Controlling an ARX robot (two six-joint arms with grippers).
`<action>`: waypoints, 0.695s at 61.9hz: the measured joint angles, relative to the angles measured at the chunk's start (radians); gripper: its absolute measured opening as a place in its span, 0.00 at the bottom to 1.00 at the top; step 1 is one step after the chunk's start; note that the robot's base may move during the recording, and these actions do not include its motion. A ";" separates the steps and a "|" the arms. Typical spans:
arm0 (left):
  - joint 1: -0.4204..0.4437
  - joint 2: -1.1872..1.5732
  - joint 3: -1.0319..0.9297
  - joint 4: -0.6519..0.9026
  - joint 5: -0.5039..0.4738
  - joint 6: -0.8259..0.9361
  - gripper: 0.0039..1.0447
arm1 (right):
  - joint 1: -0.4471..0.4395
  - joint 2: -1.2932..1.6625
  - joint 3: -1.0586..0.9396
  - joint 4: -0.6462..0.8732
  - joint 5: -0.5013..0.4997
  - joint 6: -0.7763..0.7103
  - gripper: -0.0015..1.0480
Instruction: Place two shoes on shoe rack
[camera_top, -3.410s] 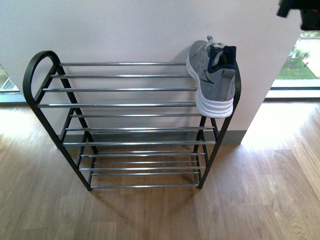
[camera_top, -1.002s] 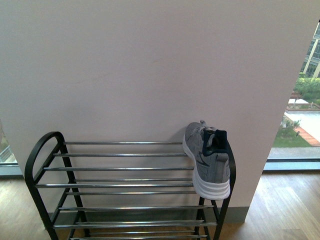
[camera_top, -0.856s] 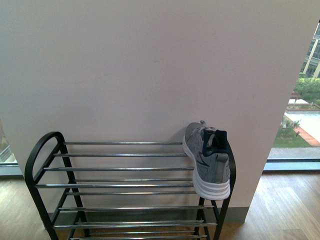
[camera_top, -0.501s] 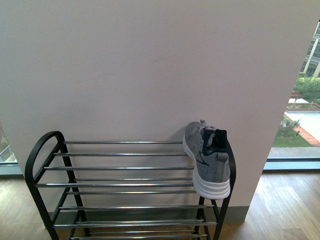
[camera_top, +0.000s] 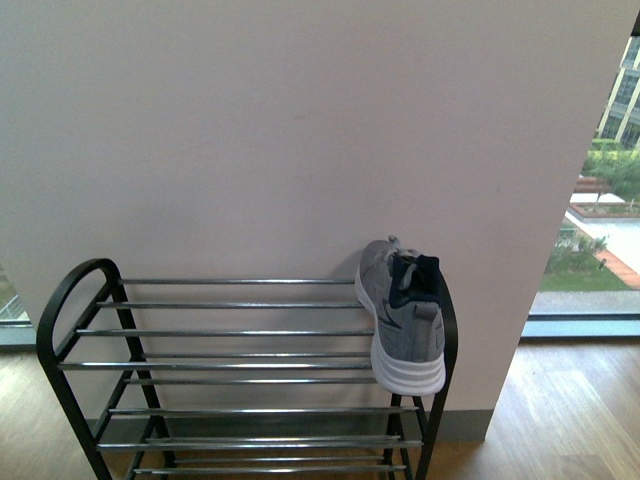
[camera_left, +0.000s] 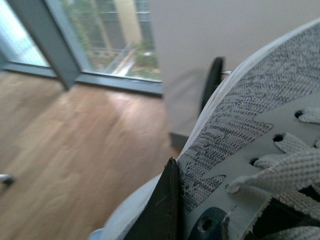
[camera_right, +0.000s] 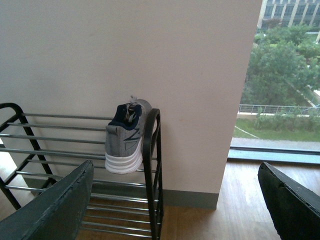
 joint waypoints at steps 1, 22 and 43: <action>-0.002 0.038 0.018 0.034 0.043 -0.017 0.01 | 0.000 0.000 0.000 0.000 0.000 0.000 0.91; -0.087 0.808 0.682 -0.049 0.344 -0.420 0.01 | 0.000 0.000 0.000 0.000 -0.005 0.000 0.91; -0.152 1.277 1.179 -0.320 0.354 -0.502 0.01 | 0.000 0.000 0.000 0.000 -0.005 0.000 0.91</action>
